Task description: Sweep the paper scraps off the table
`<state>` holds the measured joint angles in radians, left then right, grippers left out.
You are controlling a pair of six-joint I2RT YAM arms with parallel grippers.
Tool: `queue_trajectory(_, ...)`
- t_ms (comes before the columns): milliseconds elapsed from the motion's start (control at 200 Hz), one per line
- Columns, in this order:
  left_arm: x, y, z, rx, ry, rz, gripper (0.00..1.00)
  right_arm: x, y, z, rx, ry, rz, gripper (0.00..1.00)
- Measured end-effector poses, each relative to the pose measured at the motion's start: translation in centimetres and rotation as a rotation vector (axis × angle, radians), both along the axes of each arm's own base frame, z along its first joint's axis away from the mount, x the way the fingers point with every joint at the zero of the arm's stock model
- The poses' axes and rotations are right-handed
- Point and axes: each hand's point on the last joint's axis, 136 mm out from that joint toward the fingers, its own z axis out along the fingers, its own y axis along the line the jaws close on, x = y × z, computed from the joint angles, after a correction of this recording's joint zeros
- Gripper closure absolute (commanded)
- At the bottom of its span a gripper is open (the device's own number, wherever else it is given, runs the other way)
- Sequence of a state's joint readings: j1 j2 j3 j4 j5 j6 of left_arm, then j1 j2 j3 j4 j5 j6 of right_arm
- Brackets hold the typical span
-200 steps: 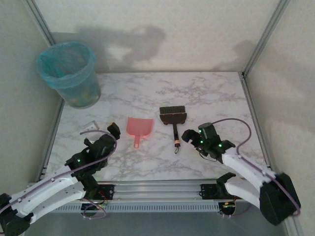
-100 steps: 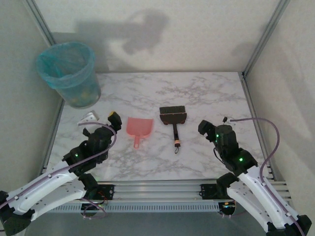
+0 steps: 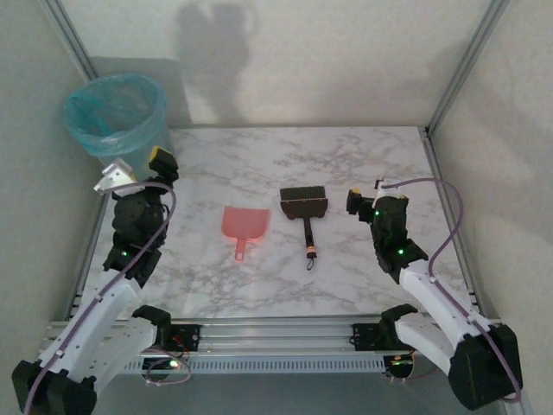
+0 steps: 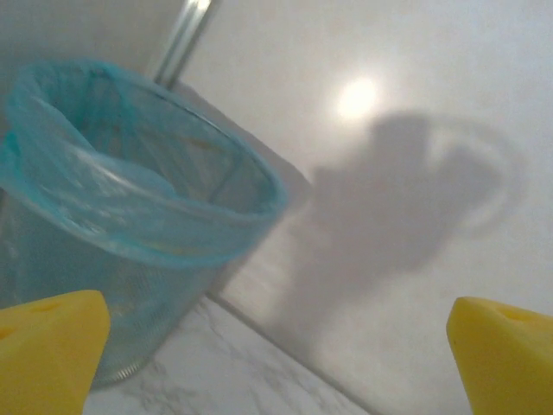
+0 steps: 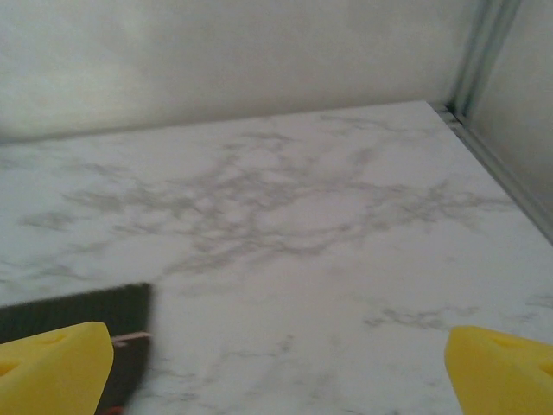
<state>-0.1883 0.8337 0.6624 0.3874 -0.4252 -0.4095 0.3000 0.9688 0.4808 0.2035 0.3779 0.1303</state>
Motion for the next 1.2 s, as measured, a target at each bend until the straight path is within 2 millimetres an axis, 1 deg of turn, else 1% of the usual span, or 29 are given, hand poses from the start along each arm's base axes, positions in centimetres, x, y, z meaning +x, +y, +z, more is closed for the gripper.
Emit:
queue_trajectory(40,0.6,1.1,-0.7,0.004,0.009,0.022,0.01,0.0,-0.7,-1.1,-0.014,0.01,-0.008,0.01)
queue_trajectory(100,1.7,2.9,-2.7,0.013,0.049,0.054,0.0,-0.4,-1.7,-3.0,-0.035,0.041,-0.019,0.01)
queue_trajectory(150,2.5,4.5,-5.3,0.018,0.1,0.078,0.0,-0.6,-2.4,-4.4,-0.037,0.063,-0.031,0.01)
queue_trajectory(215,2.7,5.9,-8.9,0.027,0.175,0.1,0.0,-0.8,-2.9,-6.0,-0.034,0.086,-0.036,0.01)
queue_trajectory(300,2.3,6.7,-13.1,0.045,0.257,0.11,0.0,-0.4,-3.3,-7.6,-0.035,0.123,-0.046,0.01)
queue_trajectory(380,2.5,6.5,-15.6,0.081,0.314,0.088,0.0,0.1,-3.2,-8.9,-0.031,0.153,-0.038,0.01)
queue_trajectory(476,2.9,6.0,-17.0,0.134,0.34,0.052,0.01,0.7,-2.8,-9.6,-0.02,0.156,-0.016,0.01)
queue_trajectory(581,2.8,5.7,-18.7,0.184,0.372,0.033,0.0,1.3,-2.2,-8.8,-0.013,0.094,0.014,0.01)
queue_trajectory(751,3.4,5.1,-21.0,0.225,0.415,-0.015,0.0,1.7,-1.5,-7.9,-0.035,0.022,0.065,0.01)
queue_trajectory(866,3.6,4.7,-21.8,0.247,0.418,-0.036,0.0,1.8,-1.0,-7.8,-0.063,-0.024,0.097,0.01)
queue_trajectory(1021,3.1,3.8,-22.4,0.278,0.384,-0.053,0.0,1.8,-0.6,-9.1,-0.095,-0.016,0.115,0.01)
queue_trajectory(1121,3.0,2.5,-22.9,0.314,0.367,-0.08,0.0,2.0,-0.1,-8.7,-0.111,-0.039,0.126,0.01)
queue_trajectory(1201,2.4,1.6,-23.5,0.346,0.358,-0.09,0.01,2.2,-0.1,-8.1,-0.116,-0.07,0.119,0.01)
